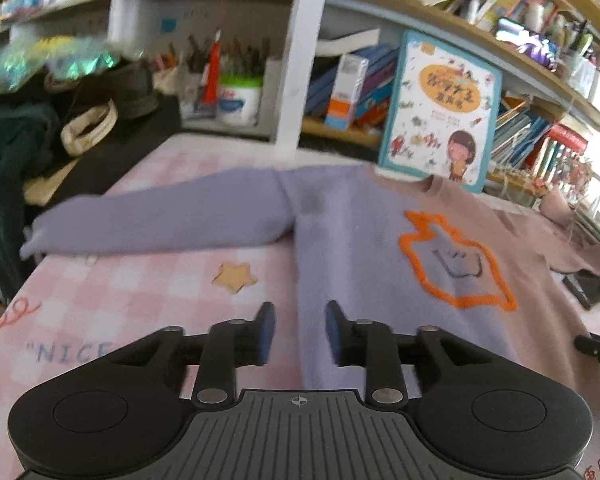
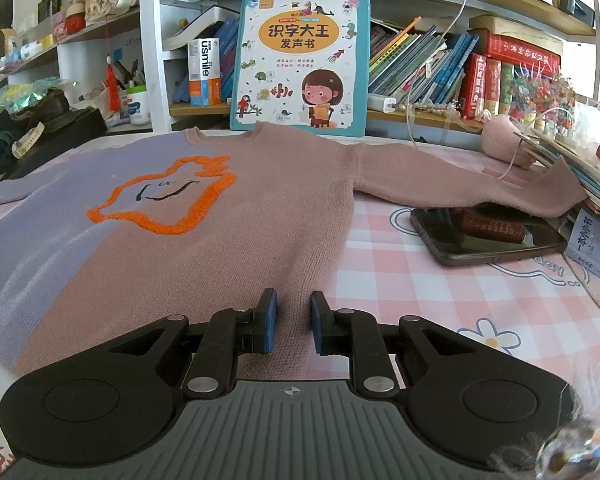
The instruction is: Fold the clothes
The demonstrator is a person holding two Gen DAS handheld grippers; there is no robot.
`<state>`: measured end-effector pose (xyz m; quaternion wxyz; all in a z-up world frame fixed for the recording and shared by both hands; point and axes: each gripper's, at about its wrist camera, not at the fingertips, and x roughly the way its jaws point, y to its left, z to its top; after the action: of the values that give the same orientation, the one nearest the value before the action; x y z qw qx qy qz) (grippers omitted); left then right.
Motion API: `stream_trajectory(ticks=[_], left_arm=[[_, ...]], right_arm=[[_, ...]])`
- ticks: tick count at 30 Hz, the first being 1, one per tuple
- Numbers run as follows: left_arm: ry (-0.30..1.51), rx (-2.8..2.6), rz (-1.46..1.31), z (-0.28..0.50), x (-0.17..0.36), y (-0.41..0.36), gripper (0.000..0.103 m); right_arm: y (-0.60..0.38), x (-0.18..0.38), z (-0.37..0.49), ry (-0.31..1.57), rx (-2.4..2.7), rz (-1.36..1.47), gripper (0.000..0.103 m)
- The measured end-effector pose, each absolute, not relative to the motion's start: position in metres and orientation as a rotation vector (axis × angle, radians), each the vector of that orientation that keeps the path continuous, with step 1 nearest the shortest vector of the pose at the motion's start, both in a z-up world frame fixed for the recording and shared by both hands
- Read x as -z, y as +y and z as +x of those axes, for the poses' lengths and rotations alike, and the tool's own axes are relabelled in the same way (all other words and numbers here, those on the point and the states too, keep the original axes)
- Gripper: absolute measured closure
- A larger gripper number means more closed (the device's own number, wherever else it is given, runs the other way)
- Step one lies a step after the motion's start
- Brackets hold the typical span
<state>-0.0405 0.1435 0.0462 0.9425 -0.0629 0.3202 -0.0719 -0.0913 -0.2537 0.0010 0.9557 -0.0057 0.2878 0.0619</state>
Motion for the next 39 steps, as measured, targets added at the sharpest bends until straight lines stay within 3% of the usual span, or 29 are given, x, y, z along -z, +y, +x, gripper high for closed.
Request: stream_trajectory(ticks=[4, 6, 8, 10, 14, 20, 26, 39], left_arm=[[0.652, 0.176, -0.098, -0.036, -0.041, 0.129, 0.068], [0.65, 0.178, -0.078, -0.035, -0.039, 0.124, 0.063], [0.638, 0.177, -0.071, -0.035, -0.038, 0.121, 0.045], [0.622, 0.173, -0.075, -0.035, -0.04, 0.123, 0.041], [0.604, 0.163, -0.083, -0.035, -0.041, 0.124, 0.034], [0.586, 0.143, -0.075, -0.037, -0.041, 0.126, 0.02], [0.587, 0.108, -0.081, -0.036, -0.04, 0.132, 0.018], [0.626, 0.071, -0.145, -0.024, -0.032, 0.154, 0.018]], right_arm=[[-0.254, -0.003, -0.091, 0.592, -0.117, -0.01, 0.082], [-0.255, -0.007, -0.092, 0.585, -0.12, 0.004, 0.071], [-0.255, -0.013, -0.093, 0.556, -0.141, 0.029, 0.055], [-0.251, -0.02, -0.094, 0.53, -0.166, 0.034, 0.053], [-0.235, -0.032, -0.09, 0.485, -0.217, 0.006, 0.034], [-0.211, -0.04, -0.077, 0.454, -0.283, -0.006, 0.018], [-0.194, -0.039, -0.065, 0.448, -0.305, -0.028, 0.01], [-0.171, -0.028, -0.044, 0.46, -0.345, -0.087, 0.009]])
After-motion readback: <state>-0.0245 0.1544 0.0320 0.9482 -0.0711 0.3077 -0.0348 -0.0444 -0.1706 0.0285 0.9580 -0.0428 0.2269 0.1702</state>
